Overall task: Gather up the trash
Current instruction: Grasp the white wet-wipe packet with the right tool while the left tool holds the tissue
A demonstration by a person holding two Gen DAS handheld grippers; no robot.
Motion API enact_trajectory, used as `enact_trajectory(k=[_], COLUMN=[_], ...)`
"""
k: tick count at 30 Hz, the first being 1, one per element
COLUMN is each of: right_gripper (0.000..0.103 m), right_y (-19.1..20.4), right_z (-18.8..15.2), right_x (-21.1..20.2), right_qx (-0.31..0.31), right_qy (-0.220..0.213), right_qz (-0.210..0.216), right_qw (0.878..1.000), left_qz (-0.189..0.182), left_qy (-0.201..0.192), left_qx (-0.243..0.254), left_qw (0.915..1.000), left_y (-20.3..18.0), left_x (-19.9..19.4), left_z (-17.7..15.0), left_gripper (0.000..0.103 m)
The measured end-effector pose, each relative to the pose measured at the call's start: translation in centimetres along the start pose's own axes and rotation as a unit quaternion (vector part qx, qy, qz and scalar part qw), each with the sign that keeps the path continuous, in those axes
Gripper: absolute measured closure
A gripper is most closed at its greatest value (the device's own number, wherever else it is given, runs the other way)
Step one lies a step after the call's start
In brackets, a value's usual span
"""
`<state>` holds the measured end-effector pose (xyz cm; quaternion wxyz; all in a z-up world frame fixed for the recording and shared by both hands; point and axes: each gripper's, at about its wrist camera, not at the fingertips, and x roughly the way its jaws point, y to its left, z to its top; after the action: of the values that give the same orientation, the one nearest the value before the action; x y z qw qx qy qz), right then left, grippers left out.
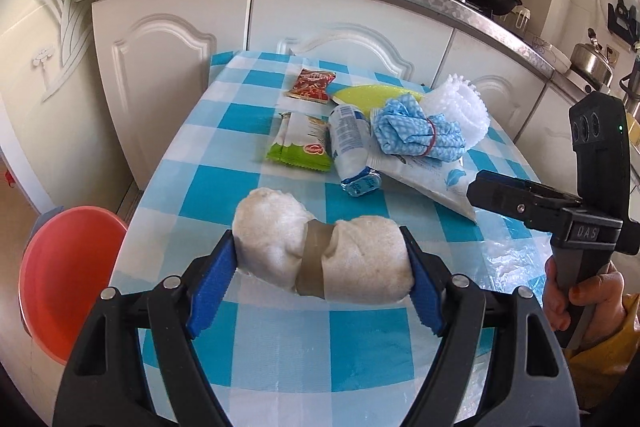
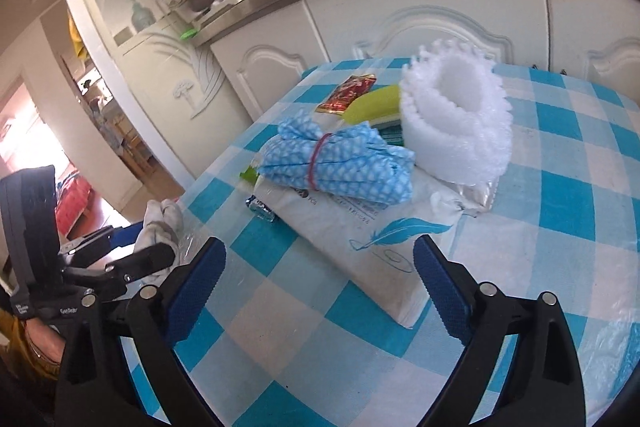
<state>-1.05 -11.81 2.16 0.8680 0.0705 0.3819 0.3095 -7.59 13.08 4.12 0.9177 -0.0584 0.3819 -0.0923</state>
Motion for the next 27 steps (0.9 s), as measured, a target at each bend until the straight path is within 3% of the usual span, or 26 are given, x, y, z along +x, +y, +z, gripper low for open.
enact_trajectory(k=[2,5,8,10,11,15,21,25,27], right_gripper=[0.031,0.031,0.030,0.024,0.015,0.008,0.005,0.005,0.013], right_y=[0.6,1.1,1.2,1.2,1.2,1.5,1.8,1.6,1.4], right_z=[0.0,0.2,0.8,1.3,1.6,2.3,2.5,2.7,2.9], right_x=[0.7,1.9,2.9,3.5,3.7,5.4,8.0,8.4,8.2], right_qx=[-0.008,-0.027,-0.050,-0.069,-0.078,-0.135,-0.225,-0.230,-0.217], right_qy=[0.013,0.026,0.026,0.024,0.023,0.047,0.089,0.103,0.101], right_qz=[0.012,0.001,-0.035,-0.059,-0.066,-0.087,-0.121,-0.111,-0.102], right_qw=[1.000,0.999,0.998,0.996,0.995,0.986,0.963,0.961,0.966], left_qz=[0.002,0.001,0.000,-0.002,-0.003,-0.006,-0.009,-0.012,-0.014], left_qy=[0.000,0.004,0.006,0.007,0.007,0.010,0.016,0.020,0.023], left_qx=[-0.005,-0.011,-0.013,-0.014,-0.015,-0.020,-0.024,-0.028,-0.030], left_qw=[1.0000,0.9999,0.9999,0.9999,0.9999,0.9997,0.9995,0.9993,0.9992], left_y=[0.4,0.9,1.1,1.2,1.3,1.6,2.0,2.1,2.1], left_x=[-0.1,0.0,0.1,0.1,0.1,0.3,0.7,0.9,1.0], left_z=[-0.1,-0.4,-0.6,-0.7,-0.7,-0.8,-0.9,-1.1,-1.2], left_gripper=[0.025,0.025,0.025,0.025,0.025,0.025,0.025,0.025,0.024])
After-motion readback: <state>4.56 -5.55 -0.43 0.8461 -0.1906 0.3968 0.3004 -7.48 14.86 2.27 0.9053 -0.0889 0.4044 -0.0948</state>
